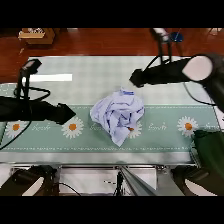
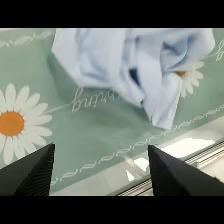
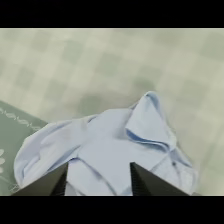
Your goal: Fold the shirts.
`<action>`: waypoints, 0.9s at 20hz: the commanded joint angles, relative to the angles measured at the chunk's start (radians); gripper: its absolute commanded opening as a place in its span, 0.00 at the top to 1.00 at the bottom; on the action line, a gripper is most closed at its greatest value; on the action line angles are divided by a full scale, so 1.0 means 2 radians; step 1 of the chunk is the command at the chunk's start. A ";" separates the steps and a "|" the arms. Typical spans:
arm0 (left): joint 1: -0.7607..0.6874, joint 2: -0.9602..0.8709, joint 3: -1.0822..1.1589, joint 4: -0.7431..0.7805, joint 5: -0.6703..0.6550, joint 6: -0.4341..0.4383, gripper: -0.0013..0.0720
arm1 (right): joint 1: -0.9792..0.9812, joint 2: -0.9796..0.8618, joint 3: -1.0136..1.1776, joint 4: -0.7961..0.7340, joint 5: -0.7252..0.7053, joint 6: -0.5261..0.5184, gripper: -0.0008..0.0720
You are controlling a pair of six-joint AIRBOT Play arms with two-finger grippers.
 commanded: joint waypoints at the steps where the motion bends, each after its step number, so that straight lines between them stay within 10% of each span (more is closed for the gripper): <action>1: 0.000 0.000 -0.047 -0.031 0.031 0.009 0.02 | -0.071 0.036 0.003 -0.002 0.011 -0.023 0.25; 18: -0.235 -0.204 -0.130 -0.169 0.228 0.046 0.02 | -0.171 -0.030 0.003 -0.024 0.087 -0.055 0.25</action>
